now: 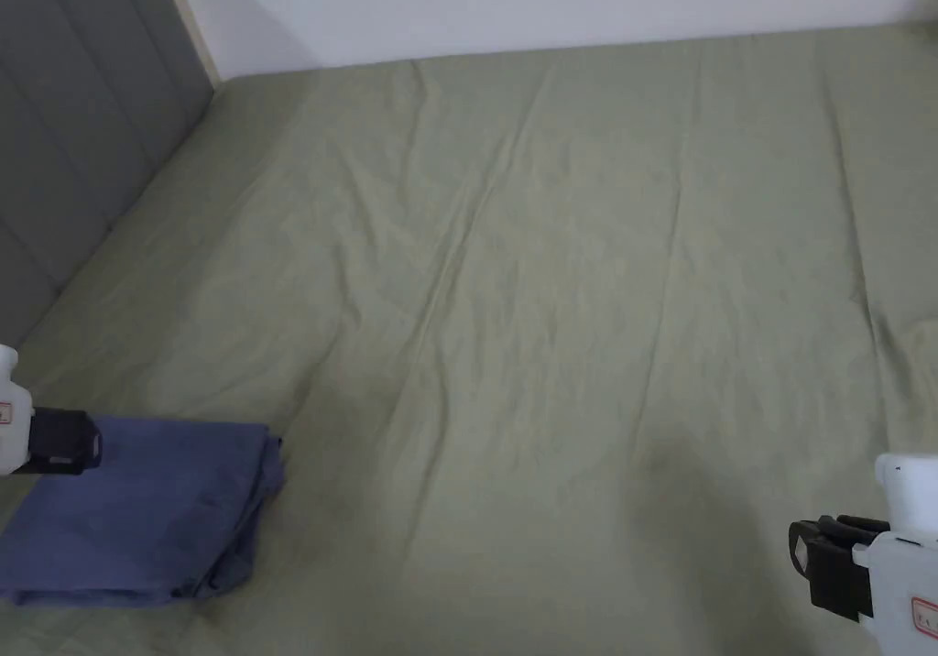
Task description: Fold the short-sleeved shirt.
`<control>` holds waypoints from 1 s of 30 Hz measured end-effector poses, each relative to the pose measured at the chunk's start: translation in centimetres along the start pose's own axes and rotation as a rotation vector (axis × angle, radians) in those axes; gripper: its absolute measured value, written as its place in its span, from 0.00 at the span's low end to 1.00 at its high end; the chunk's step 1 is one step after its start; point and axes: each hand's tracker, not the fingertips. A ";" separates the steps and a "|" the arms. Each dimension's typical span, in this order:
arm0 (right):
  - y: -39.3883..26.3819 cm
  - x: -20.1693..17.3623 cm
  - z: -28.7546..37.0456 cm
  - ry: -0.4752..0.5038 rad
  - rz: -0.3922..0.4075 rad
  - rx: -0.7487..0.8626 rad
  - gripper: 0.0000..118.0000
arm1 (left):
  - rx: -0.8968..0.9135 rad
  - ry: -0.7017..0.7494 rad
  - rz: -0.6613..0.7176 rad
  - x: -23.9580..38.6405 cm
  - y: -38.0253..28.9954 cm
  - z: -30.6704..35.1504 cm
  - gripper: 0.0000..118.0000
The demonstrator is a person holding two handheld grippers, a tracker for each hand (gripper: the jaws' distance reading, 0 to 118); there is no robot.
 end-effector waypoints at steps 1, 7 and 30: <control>-0.1 0.0 0.1 0.002 -0.001 0.003 0.01 | 0.026 -0.058 0.015 0.6 -0.2 1.3 0.36; -0.1 0.0 1.6 0.019 -0.001 0.046 0.01 | 0.163 -0.226 -0.059 8.2 -3.2 7.7 0.00; 4.7 -1.3 16.7 -0.230 0.104 0.788 0.01 | 0.934 -0.182 -0.110 30.1 -13.4 25.8 0.00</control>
